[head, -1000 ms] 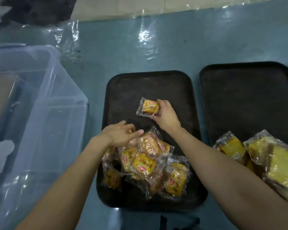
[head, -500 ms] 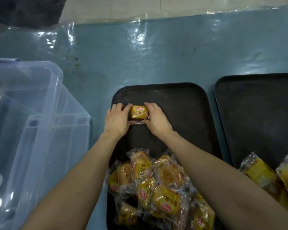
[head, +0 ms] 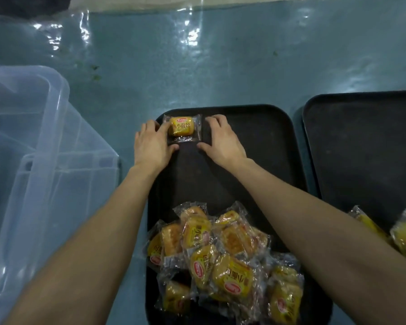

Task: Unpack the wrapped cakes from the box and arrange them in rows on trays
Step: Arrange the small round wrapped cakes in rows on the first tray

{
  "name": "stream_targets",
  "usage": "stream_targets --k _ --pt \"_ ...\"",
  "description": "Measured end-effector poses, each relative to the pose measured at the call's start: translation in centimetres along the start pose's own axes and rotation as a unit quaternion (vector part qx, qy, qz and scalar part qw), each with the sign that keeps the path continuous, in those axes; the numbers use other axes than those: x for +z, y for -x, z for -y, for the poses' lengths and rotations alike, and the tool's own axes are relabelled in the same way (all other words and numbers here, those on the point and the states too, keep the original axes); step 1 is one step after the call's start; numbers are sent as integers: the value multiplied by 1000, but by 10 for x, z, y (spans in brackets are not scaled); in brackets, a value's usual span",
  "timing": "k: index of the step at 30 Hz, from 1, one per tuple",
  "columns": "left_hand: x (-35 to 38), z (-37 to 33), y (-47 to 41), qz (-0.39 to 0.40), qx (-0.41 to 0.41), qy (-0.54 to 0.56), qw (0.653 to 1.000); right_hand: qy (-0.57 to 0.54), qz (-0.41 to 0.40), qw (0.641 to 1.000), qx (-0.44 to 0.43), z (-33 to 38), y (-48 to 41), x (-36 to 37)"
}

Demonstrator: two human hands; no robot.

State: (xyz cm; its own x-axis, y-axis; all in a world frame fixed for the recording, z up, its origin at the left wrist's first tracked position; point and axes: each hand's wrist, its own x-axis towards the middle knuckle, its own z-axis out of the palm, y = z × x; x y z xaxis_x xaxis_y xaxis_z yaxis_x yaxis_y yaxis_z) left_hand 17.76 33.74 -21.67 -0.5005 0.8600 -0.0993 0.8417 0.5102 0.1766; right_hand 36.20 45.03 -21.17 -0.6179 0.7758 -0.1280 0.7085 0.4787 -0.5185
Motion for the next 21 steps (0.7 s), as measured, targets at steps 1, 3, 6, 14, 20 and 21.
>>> stream_targets --k 1,3,6,14,20,21 --pt "-3 -3 9 4 0 21 1000 7 -9 1000 3 -4 12 -4" --pt "-6 -9 29 45 -10 64 997 10 7 1000 4 -12 36 -8" --pt "-12 -18 59 211 -23 54 976 8 109 994 2 -19 70 -6" --pt "-13 -30 108 313 3 144 939 46 258 964 -47 -35 128 5" --pt "-55 -48 90 44 1 402 915 -389 71 891 223 -40 111 -20" --pt "-53 -49 87 36 7 384 923 -427 53 870 242 -42 107 -23"
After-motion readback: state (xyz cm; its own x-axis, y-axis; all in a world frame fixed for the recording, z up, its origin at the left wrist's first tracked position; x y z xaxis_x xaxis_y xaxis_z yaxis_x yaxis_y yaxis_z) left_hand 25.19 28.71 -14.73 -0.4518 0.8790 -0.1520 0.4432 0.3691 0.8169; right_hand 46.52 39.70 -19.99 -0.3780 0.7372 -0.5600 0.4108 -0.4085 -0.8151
